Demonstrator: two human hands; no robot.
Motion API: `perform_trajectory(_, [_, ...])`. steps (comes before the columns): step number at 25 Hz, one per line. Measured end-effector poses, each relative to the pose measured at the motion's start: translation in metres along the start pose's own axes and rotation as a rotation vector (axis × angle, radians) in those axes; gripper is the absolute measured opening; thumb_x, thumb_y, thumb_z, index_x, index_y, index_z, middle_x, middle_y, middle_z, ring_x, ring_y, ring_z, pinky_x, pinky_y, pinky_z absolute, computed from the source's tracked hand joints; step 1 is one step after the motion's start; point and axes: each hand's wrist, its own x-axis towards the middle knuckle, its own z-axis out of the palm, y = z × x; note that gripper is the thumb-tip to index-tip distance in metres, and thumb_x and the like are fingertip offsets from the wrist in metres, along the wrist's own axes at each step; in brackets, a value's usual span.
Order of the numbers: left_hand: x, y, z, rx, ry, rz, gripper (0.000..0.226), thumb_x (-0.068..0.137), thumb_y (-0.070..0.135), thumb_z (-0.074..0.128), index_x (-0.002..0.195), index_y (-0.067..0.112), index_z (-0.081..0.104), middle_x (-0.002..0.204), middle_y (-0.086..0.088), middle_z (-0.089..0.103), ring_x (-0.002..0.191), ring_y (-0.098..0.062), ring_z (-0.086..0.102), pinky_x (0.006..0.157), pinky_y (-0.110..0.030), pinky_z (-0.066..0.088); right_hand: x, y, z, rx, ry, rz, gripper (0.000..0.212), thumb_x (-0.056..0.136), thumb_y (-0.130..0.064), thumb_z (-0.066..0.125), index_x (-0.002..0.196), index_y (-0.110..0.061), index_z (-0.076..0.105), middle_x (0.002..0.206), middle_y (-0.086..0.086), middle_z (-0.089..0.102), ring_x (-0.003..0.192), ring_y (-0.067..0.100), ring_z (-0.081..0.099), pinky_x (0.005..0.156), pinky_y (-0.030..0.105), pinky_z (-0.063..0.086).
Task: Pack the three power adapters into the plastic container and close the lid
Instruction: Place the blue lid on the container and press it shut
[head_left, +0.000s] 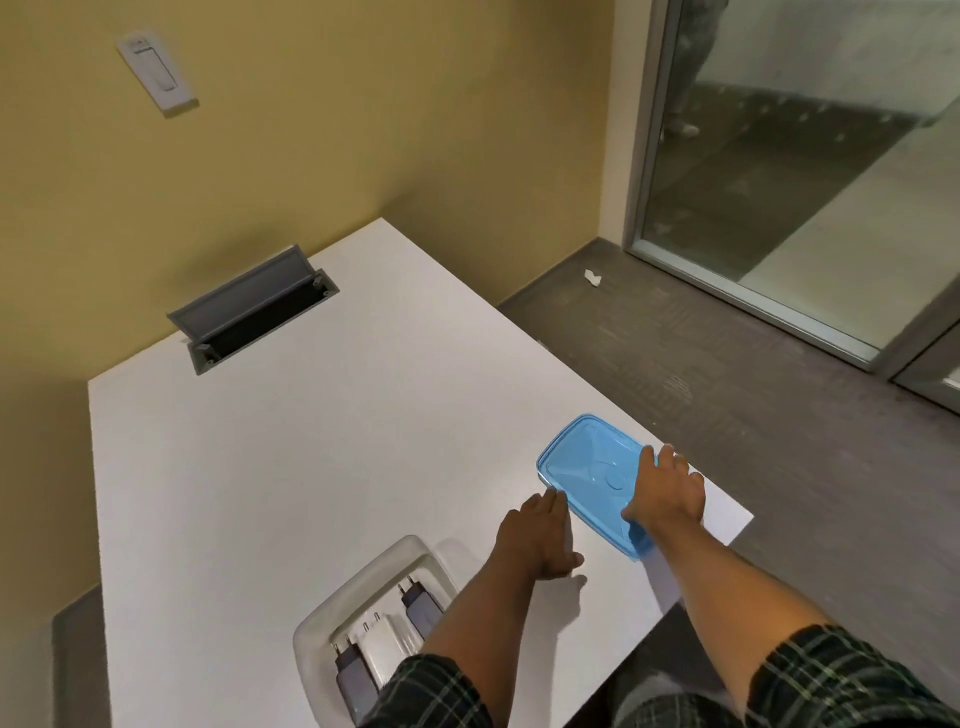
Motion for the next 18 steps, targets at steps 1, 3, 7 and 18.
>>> perform_trajectory(1, [0.005,0.002,0.004,-0.035,-0.006,-0.008,0.094,0.091,0.049,0.064,0.161,0.009,0.014,0.169,-0.009,0.021,0.151,-0.030,0.030,0.118,-0.051,0.036,0.004,0.001,0.001,0.009,-0.033,-0.003,0.109,0.073,-0.058,0.074,0.156,-0.016,0.016,0.161,0.014,0.025,0.147,0.031,0.031,0.111,0.041,0.037])
perform_trajectory(3, [0.017,0.004,0.010,-0.114,-0.006,-0.026,0.096,0.090,0.050,0.066,0.160,0.010,0.014,0.167,-0.009,0.023,0.149,-0.031,0.034,0.116,-0.052,0.039,0.015,0.001,0.000,0.041,-0.089,-0.014,0.118,0.068,-0.060,0.079,0.156,-0.017,0.013,0.159,0.013,0.030,0.144,0.031,0.035,0.110,0.042,0.038])
perform_trajectory(7, [0.030,0.001,0.018,-0.355,0.051,-0.016,0.099,0.087,0.048,0.071,0.160,0.018,0.012,0.168,-0.003,0.019,0.149,-0.028,0.037,0.117,-0.049,0.040,0.022,-0.008,-0.001,0.055,-0.072,-0.041,0.124,0.062,-0.061,0.083,0.156,-0.016,0.015,0.150,0.012,0.041,0.137,0.031,0.044,0.108,0.042,0.040])
perform_trajectory(18, [0.022,-0.008,-0.010,-1.663,0.281,-0.238,0.060,0.089,0.020,0.079,0.136,0.024,0.042,0.135,-0.003,0.062,0.115,-0.018,0.066,0.088,-0.034,0.061,0.006,-0.042,-0.015,0.199,0.168,-0.174,0.115,0.063,-0.040,0.089,0.153,-0.014,0.021,0.134,0.009,0.041,0.121,0.025,0.045,0.102,0.034,0.040])
